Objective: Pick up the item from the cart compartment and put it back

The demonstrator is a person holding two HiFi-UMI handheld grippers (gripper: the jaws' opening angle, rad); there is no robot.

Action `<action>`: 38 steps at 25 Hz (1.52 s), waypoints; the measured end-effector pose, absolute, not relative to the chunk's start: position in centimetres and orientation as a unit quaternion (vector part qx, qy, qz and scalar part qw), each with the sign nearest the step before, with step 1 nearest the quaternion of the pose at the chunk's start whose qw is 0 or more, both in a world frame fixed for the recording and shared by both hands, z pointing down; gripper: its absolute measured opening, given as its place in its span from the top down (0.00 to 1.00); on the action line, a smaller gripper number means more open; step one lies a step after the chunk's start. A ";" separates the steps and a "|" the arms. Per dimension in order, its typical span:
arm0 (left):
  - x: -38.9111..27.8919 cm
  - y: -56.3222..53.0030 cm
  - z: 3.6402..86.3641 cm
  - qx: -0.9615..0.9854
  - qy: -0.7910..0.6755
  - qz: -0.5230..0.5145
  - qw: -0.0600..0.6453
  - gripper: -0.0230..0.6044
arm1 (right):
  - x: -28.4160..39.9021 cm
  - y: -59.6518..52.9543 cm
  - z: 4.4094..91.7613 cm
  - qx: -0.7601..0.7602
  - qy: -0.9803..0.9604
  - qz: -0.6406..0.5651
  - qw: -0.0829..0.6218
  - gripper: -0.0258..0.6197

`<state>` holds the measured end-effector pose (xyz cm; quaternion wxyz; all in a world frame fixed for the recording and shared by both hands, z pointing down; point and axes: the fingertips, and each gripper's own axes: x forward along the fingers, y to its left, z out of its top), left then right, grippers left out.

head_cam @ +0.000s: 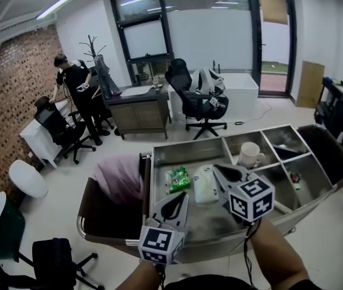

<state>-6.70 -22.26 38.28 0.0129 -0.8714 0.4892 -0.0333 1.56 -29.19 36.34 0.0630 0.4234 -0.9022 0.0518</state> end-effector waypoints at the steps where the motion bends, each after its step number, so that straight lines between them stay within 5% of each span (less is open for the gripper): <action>1: -6.7 -22.3 38.3 -0.871 0.489 -0.034 0.012 0.96 | 1.7 -28.6 35.8 0.420 -0.905 0.047 0.055 0.94; 19: -6.9 -22.1 38.2 -0.866 0.499 -0.030 0.014 0.96 | 5.6 -21.5 35.0 0.415 -0.907 0.072 -0.014 0.94; 38: -6.5 -21.7 38.3 -0.868 0.495 -0.032 0.014 0.96 | 6.3 -19.3 38.8 0.417 -0.904 0.089 0.015 0.94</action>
